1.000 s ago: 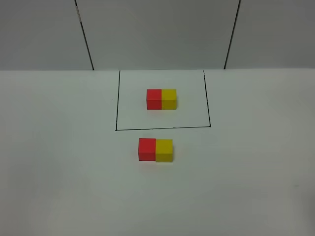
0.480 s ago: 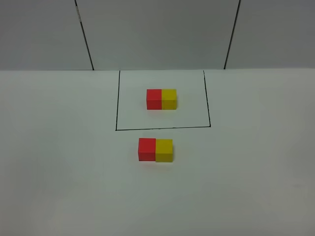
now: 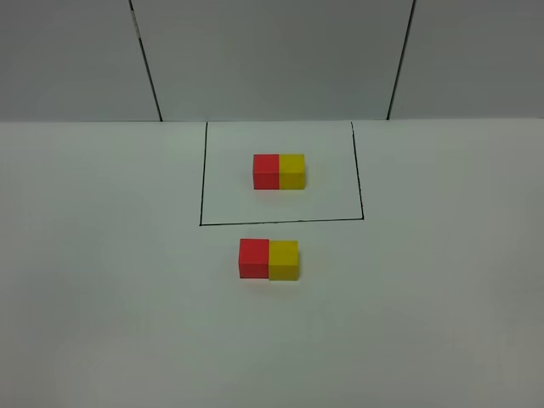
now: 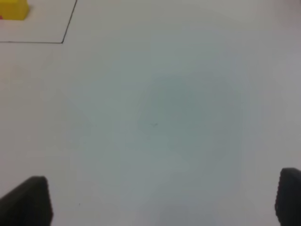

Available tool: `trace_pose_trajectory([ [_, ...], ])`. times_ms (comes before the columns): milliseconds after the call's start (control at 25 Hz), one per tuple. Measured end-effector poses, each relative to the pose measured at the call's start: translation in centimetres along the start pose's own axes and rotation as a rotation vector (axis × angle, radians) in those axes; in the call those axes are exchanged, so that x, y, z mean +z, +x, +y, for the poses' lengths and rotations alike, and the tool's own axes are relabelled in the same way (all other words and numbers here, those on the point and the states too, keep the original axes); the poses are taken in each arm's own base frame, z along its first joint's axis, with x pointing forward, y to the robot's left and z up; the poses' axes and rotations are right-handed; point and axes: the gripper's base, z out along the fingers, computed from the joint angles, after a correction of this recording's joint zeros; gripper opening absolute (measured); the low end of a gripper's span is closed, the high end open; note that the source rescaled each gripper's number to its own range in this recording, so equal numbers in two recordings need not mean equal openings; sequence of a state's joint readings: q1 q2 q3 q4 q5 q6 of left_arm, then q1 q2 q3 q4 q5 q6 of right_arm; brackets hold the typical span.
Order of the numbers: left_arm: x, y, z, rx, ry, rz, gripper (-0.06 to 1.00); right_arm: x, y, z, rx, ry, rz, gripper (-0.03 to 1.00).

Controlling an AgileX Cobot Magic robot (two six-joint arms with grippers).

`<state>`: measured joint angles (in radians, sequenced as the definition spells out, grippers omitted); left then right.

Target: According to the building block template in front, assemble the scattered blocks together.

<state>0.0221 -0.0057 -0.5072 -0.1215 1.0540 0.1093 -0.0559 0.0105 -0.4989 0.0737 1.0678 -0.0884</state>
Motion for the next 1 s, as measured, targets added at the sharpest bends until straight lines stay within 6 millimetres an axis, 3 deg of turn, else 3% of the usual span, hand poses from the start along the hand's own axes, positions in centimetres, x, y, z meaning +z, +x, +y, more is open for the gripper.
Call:
trace_pose_trajectory([
  [600, 0.0, 0.0, 0.0, 0.0, 0.0, 0.0, 0.64, 0.0, 0.0, 0.0, 0.007, 0.0, 0.0, 0.62],
  [1000, 0.0, 0.0, 0.0, 0.0, 0.0, 0.0, 0.64, 0.0, 0.01, 0.0, 0.008, 0.0, 0.001, 0.6],
])
